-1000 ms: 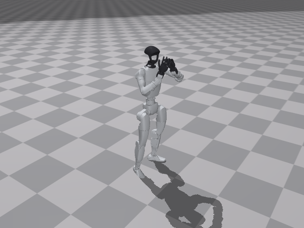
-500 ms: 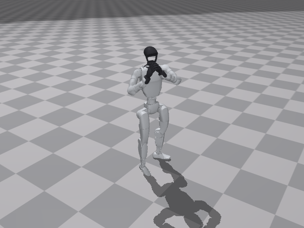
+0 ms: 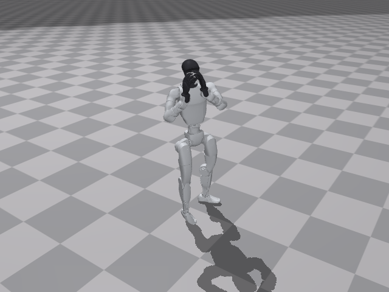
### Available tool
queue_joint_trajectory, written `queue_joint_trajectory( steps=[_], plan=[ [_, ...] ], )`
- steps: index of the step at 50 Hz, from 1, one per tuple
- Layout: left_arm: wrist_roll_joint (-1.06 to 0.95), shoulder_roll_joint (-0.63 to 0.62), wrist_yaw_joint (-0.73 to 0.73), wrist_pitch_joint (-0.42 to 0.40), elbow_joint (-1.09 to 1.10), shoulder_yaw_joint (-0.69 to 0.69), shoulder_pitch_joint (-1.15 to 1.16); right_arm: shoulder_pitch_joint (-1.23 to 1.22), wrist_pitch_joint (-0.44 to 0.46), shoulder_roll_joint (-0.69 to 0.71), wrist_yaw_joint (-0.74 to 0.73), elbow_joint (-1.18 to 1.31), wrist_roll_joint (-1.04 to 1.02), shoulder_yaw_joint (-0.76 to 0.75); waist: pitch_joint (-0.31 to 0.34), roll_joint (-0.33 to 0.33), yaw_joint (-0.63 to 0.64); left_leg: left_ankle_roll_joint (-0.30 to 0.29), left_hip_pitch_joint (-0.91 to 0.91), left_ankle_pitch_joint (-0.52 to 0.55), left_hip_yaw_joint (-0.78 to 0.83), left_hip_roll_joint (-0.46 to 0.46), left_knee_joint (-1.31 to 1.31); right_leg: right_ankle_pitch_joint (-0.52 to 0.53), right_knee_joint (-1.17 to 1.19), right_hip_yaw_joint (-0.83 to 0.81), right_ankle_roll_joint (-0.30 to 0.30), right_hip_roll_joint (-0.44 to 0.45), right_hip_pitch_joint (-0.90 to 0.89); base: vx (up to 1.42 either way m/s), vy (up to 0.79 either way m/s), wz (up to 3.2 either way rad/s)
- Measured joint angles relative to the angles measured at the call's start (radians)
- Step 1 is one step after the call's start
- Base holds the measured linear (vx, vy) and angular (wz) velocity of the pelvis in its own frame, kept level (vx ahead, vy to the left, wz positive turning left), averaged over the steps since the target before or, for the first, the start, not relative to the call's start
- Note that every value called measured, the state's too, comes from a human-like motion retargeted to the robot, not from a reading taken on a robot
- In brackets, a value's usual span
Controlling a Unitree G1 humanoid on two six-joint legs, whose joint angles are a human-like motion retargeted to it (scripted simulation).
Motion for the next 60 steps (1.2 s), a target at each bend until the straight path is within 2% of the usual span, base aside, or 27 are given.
queue_joint_trajectory(
  steps=[2,7,11,15,20,25,30,34,38,42,43,47,51,58,60],
  plan=[
    [0.007,-0.021,0.021,0.018,-0.022,0.028,0.004,-0.012,0.006,0.025,-0.048,-0.011,-0.048,-0.003,0.011,-0.006,-0.001,0.002,0.002,0.001,-0.003,-0.002,-0.001,-0.002,0.002,0.000,0.000,-0.002,0.002,0.00,0.00,0.00],
    [-0.112,-0.106,-0.046,-0.004,-0.021,-0.009,-0.007,-0.036,0.054,0.064,0.004,-0.055,-0.131,0.062,-0.003,-0.010,0.014,0.005,-0.002,0.002,-0.011,0.004,0.002,-0.004,0.005,-0.009,0.000,0.002,0.002,0.00,0.00,0.00],
    [-0.148,-0.071,-0.063,-0.017,-0.070,0.006,0.016,-0.008,0.043,0.056,0.034,-0.074,-0.072,0.038,0.000,-0.014,0.024,0.007,-0.005,0.002,-0.018,0.006,0.004,-0.005,0.007,-0.014,0.000,0.002,0.001,0.00,0.00,0.00],
    [-0.127,-0.062,0.010,-0.008,-0.105,0.058,0.054,0.015,0.045,0.053,-0.101,-0.080,-0.161,-0.016,0.015,-0.024,0.032,0.006,-0.006,0.004,-0.023,0.005,0.003,-0.005,0.007,-0.017,0.000,0.001,0.003,0.00,0.00,0.00],
    [-0.241,-0.168,-0.099,-0.011,-0.059,-0.002,0.039,-0.013,0.087,0.107,-0.023,-0.072,-0.196,0.030,0.014,-0.030,0.039,0.008,-0.005,0.000,-0.030,0.003,0.005,-0.007,0.010,-0.022,0.000,-0.004,0.006,0.00,0.00,0.00],
    [-0.259,-0.135,-0.107,-0.017,-0.071,0.012,0.060,-0.001,0.079,0.079,0.018,-0.079,-0.163,0.010,0.019,-0.030,0.037,0.009,-0.005,-0.003,-0.035,-0.002,0.006,-0.011,0.015,-0.025,0.000,-0.011,0.007,0.00,0.00,0.00],
    [-0.205,-0.136,-0.045,-0.004,-0.069,0.061,0.089,0.034,0.083,0.101,-0.104,-0.094,-0.209,-0.039,0.019,-0.032,0.039,0.009,-0.004,-0.002,-0.036,-0.004,0.002,-0.012,0.016,-0.027,0.000,-0.012,0.007,0.00,0.00,0.00],
    [-0.245,-0.183,-0.119,-0.004,-0.050,0.016,0.056,0.008,0.103,0.135,-0.010,-0.082,-0.210,0.008,0.014,-0.034,0.039,0.009,-0.003,-0.003,-0.034,-0.004,-0.001,-0.010,0.015,-0.026,0.000,-0.011,0.006,0.00,0.00,0.00],
    [-0.256,-0.141,-0.132,-0.014,-0.076,0.013,0.063,0.015,0.090,0.115,0.019,-0.100,-0.170,0.006,0.016,-0.035,0.038,0.010,-0.002,-0.002,-0.031,-0.004,-0.002,-0.007,0.014,-0.023,0.000,-0.010,0.005,0.00,0.00,0.00],
    [-0.180,-0.087,-0.091,-0.014,-0.101,0.056,0.107,0.041,0.082,0.098,-0.043,-0.107,-0.205,-0.031,0.017,-0.039,0.044,0.010,-0.002,-0.003,-0.027,-0.005,-0.002,-0.005,0.012,-0.020,0.000,-0.010,0.004,0.00,0.00,0.00],
    [-0.180,-0.093,-0.116,-0.004,-0.101,0.060,0.117,0.047,0.086,0.116,-0.002,-0.108,-0.168,-0.030,0.017,-0.041,0.046,0.013,-0.002,-0.004,-0.027,-0.006,-0.001,-0.005,0.012,-0.020,0.000,-0.011,0.005,0.00,0.00,0.00],
    [-0.246,-0.134,-0.172,-0.018,-0.078,0.019,0.120,0.032,0.097,0.174,0.004,-0.087,-0.160,-0.012,0.017,-0.049,0.054,0.014,-0.004,-0.007,-0.027,-0.007,0.002,-0.005,0.009,-0.019,0.000,-0.013,0.005,0.00,0.00,0.00],
    [-0.271,-0.137,-0.163,-0.029,-0.067,0.013,0.139,0.039,0.086,0.186,0.008,-0.073,-0.131,0.005,0.022,-0.058,0.065,0.017,-0.007,-0.011,-0.032,-0.010,0.007,-0.010,0.010,-0.021,0.000,-0.019,0.006,0.00,0.00,0.00],
    [-0.235,-0.072,-0.147,-0.050,-0.183,0.072,0.262,0.093,0.062,0.175,-0.044,-0.103,-0.138,-0.022,0.028,-0.073,0.093,0.022,-0.021,-0.021,-0.060,-0.019,0.016,-0.029,0.020,-0.041,0.000,-0.039,0.006,0.00,0.03,0.14],
    [-0.208,-0.019,-0.151,-0.053,-0.235,0.097,0.305,0.106,0.063,0.150,-0.042,-0.111,-0.159,-0.046,0.025,-0.077,0.106,0.023,-0.027,-0.022,-0.072,-0.021,0.018,-0.035,0.025,-0.050,0.000,-0.045,0.006,0.02,0.05,0.32]
  ],
)
